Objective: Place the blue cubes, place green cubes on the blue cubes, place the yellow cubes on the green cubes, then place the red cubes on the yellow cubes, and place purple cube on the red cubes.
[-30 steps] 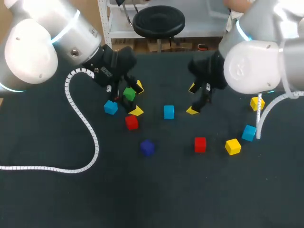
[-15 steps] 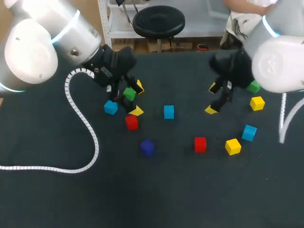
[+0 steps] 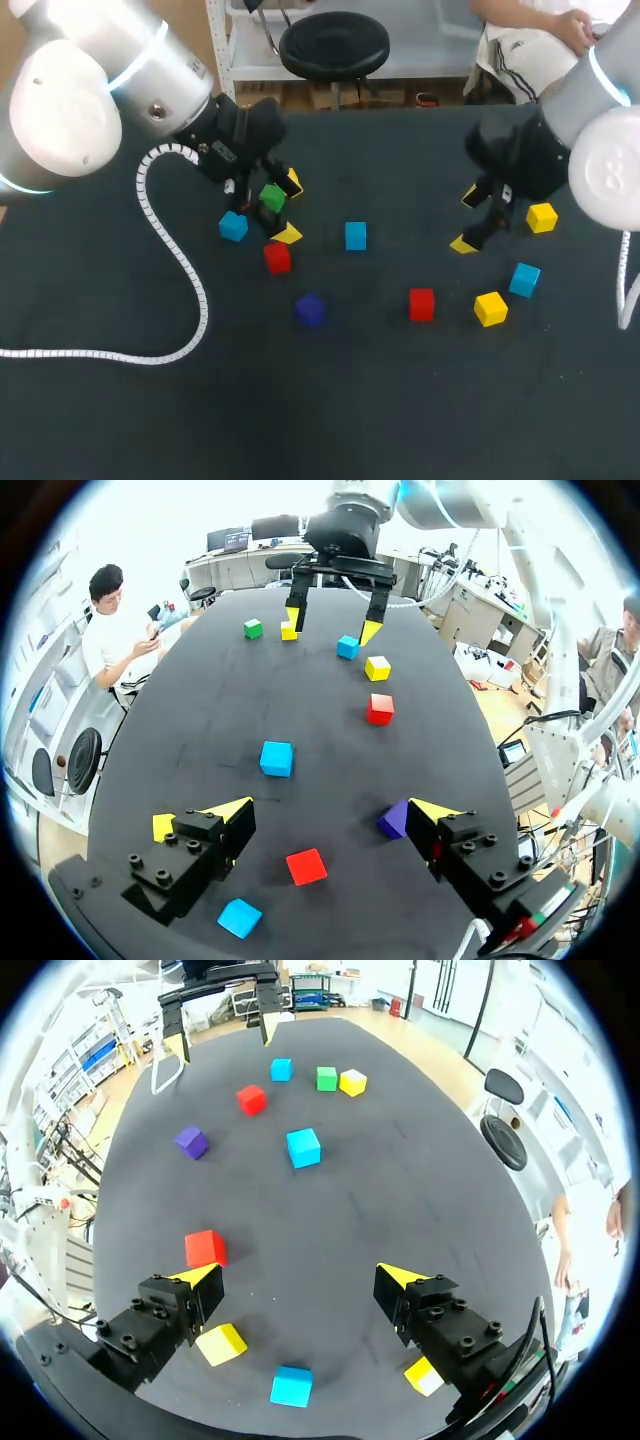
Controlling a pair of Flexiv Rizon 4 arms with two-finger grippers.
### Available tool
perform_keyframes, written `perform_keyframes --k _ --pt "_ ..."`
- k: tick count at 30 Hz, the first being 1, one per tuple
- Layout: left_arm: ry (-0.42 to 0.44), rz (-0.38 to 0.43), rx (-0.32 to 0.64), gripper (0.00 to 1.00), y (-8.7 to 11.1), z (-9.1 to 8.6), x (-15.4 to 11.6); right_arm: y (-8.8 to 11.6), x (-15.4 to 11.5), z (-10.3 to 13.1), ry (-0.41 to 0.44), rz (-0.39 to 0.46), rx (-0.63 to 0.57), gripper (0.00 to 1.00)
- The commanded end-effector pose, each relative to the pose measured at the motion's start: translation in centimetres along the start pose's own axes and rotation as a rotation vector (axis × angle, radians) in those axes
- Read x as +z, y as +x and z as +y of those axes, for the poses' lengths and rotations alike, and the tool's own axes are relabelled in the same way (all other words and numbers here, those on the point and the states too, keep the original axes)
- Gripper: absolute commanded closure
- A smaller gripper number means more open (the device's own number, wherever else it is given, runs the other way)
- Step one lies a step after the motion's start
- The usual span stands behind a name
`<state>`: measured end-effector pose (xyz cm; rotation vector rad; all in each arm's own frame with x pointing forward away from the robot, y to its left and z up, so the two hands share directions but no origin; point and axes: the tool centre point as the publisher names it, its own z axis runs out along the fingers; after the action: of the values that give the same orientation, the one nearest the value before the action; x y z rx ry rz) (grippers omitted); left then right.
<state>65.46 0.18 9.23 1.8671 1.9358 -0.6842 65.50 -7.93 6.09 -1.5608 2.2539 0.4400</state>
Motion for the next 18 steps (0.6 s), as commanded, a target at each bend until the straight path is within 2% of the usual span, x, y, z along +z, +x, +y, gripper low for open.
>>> perform_keyframes --k 1,15,18 --pt "0.003 -0.001 0.002 0.0 0.0 0.1 0.0 0.1 -0.1 0.3 0.012 0.0 0.001 0.0" --pt "0.003 -0.001 0.002 0.0 0.0 0.1 0.0 0.1 0.0 0.5 0.027 0.012 -0.003 0.0" --pt "0.003 -0.001 0.002 0.0 0.0 0.1 0.0 1.9 -0.5 0.1 0.062 0.051 0.035 0.0"
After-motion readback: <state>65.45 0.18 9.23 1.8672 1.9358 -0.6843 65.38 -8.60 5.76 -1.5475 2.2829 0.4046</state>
